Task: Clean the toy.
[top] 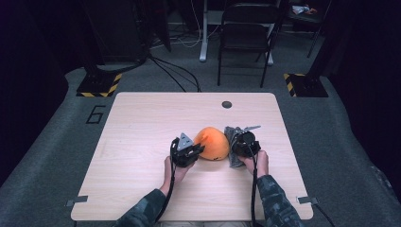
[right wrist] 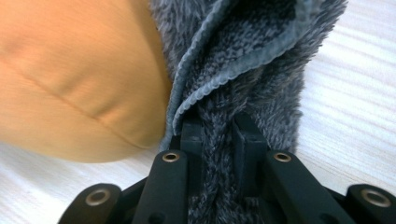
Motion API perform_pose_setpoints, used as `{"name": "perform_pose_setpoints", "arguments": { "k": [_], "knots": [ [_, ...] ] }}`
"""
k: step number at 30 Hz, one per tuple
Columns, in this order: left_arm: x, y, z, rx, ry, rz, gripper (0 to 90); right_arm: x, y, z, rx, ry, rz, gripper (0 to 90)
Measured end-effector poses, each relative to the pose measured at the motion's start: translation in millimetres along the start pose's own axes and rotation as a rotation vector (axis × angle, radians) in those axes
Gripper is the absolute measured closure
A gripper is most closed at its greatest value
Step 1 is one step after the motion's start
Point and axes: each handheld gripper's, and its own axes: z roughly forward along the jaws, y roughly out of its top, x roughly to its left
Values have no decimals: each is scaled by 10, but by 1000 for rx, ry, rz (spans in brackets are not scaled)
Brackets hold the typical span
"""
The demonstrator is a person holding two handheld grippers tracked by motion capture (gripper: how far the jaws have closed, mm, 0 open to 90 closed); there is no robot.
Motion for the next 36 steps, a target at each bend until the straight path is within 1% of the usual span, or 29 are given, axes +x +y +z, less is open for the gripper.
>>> {"name": "perform_pose_setpoints", "arguments": {
  "k": [2,3,4,5,6,7,8,9,10,12,13,14,16,17,18,20,21,22,23,24,25,26,28,29,31,33,35,36],
  "knots": [
    [1,-3,-2,-4,1,-2,799,5,47,-73,-15,-22,-11,768],
    [1,-5,-4,-5,1,-4,799,19,73,-134,-47,-28,-14,767],
    [3,-3,-9,3,-5,-1,798,37,110,-211,-66,-22,-11,767],
    [1,-2,-8,2,-3,2,798,56,140,-277,-89,-21,-18,767],
    [-2,-3,-8,2,-6,0,797,98,180,-367,-130,-18,-26,767],
    [-6,-5,-1,-5,2,4,797,149,221,-452,-164,-4,-39,766],
    [-9,-4,-1,-5,2,4,797,213,252,-526,-194,20,-50,764],
    [-10,-3,0,-5,1,2,796,280,275,-572,-228,33,-70,763],
    [-13,-2,1,-7,4,3,796,379,296,-596,-246,60,-82,763],
    [-13,-3,1,-3,5,7,791,498,307,-549,-227,64,-130,764],
    [-16,-6,4,-2,5,1,784,554,299,-478,-209,42,-171,765],
    [-19,-9,5,-3,2,-9,771,586,284,-425,-205,27,-162,767],
    [-15,-3,-4,-7,0,0,739,564,260,-372,-196,24,-154,770],
    [-11,4,-16,-5,-5,4,704,543,255,-368,-201,31,-146,770],
    [-16,9,-22,-14,-11,-8,671,531,253,-372,-194,31,-144,771],
    [7,22,-50,-8,2,6,579,508,248,-367,-202,31,-136,771],
    [25,23,-59,-1,7,1,534,499,241,-366,-195,34,-138,771],
    [48,16,-65,1,20,-16,487,501,235,-365,-193,30,-134,771],
    [77,10,-70,2,21,-28,451,496,229,-357,-203,30,-136,772],
    [120,-6,-70,7,19,-52,427,499,223,-362,-194,33,-134,772],
    [152,-23,-63,15,17,-68,398,498,220,-359,-193,27,-147,773],
    [175,-37,-57,21,13,-80,361,501,214,-360,-191,28,-137,772],
    [216,-78,-14,32,3,-116,341,493,216,-353,-192,29,-136,773],
    [220,-90,-2,29,-2,-124,327,481,218,-348,-196,30,-140,773],
    [214,-110,43,31,-8,-132,335,479,217,-344,-192,31,-136,773],
    [199,-121,75,19,-21,-137,403,479,216,-342,-191,31,-137,774],
    [176,-129,96,12,-30,-139,542,471,216,-340,-193,36,-135,773],
    [162,-133,107,8,-37,-129,625,473,213,-344,-188,39,-122,774]
  ]
}}
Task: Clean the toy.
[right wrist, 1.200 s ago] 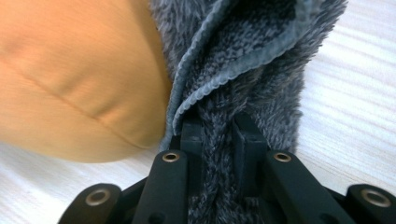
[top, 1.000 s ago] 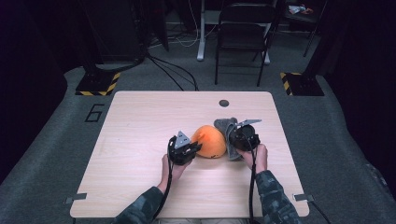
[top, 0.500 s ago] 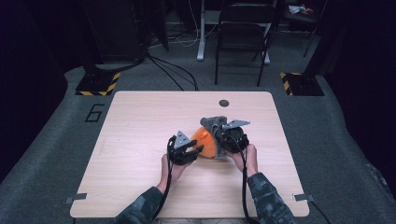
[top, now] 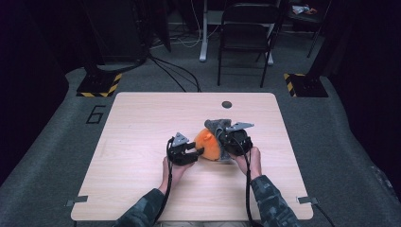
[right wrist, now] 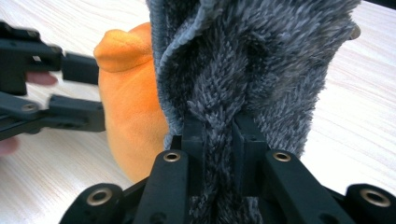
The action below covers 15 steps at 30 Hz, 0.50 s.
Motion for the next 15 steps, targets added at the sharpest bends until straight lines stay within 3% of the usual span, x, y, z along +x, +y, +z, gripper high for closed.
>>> {"name": "perform_pose_setpoints", "arguments": {
  "k": [3,5,8,12,13,15],
  "knots": [
    [-36,-1,21,-1,9,23,766,-3,3,-11,0,-1,-4,773],
    [-38,6,18,-7,11,33,803,4,11,-26,-1,-6,-5,774],
    [-40,38,-9,-12,16,68,829,-2,42,-72,-7,-7,7,774],
    [-45,119,-34,-41,26,109,838,-42,67,-134,-26,-15,-12,775],
    [-40,139,-45,-45,24,115,839,-36,73,-147,-34,-25,9,775],
    [-41,198,-79,-64,35,139,840,-72,72,-174,-41,-26,-7,776]
  ]
}}
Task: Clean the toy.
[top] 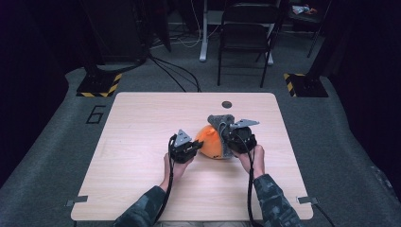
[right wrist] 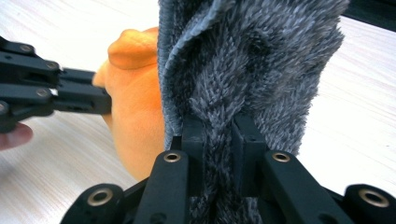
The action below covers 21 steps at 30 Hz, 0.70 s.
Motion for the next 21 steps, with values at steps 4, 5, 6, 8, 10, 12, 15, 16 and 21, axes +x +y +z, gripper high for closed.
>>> {"name": "perform_pose_setpoints", "arguments": {
  "k": [4,5,6,8,10,12,15,16,21],
  "knots": [
    [-9,183,-115,-58,47,63,843,-41,31,-109,-31,-18,14,778],
    [-13,226,-149,-71,55,77,844,-53,53,-141,-41,-19,23,778],
    [-16,265,-179,-81,64,90,844,-64,77,-181,-57,-18,29,778],
    [-24,330,-224,-100,82,116,845,-66,132,-263,-80,-12,35,779],
    [-43,374,-248,-98,93,143,844,-52,181,-339,-105,-5,38,778],
    [-79,383,-228,-88,85,161,843,5,242,-425,-122,8,42,778],
    [-162,348,-147,-42,69,199,842,110,300,-481,-130,9,15,776],
    [-201,321,-101,-21,57,213,841,147,316,-488,-133,10,5,775],
    [-345,241,9,8,9,259,837,299,360,-412,-94,10,-39,772]
  ]
}}
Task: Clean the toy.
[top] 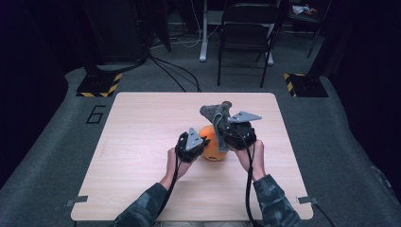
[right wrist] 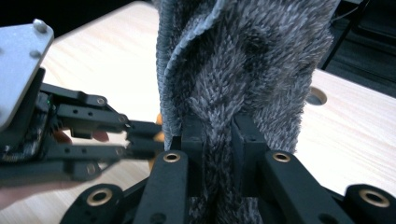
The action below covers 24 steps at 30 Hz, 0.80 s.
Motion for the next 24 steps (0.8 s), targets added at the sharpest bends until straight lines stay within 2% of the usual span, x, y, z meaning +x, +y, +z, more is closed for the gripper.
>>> {"name": "perform_pose_setpoints", "arguments": {
  "k": [2,3,4,6,8,10,12,14,16,17,20,24],
  "knots": [
    [-36,14,0,0,-20,8,833,-22,-68,135,56,-31,-5,772],
    [-63,17,12,13,-25,26,829,-34,-104,194,81,-42,1,773],
    [-92,8,32,18,-23,22,814,-76,-171,280,116,-36,5,774],
    [-107,-12,53,18,-21,24,778,-137,-248,367,131,-42,17,778],
    [-78,-10,29,4,-23,12,696,-162,-278,389,139,-51,19,779],
    [-56,-13,2,8,8,-16,561,-195,-300,388,141,-54,32,779],
    [-3,-50,4,26,29,-47,473,-237,-327,387,145,-60,38,780],
    [60,-99,27,31,14,-104,404,-281,-352,375,137,-43,70,780],
    [89,-131,60,35,3,-138,370,-295,-358,370,135,-34,70,780],
    [87,-138,75,32,-8,-149,364,-284,-354,367,139,-25,74,780],
    [71,-125,86,20,-25,-129,384,-244,-339,379,132,-6,57,781],
    [41,-139,105,34,-31,-116,609,-178,-327,385,136,6,33,781]
  ]
}}
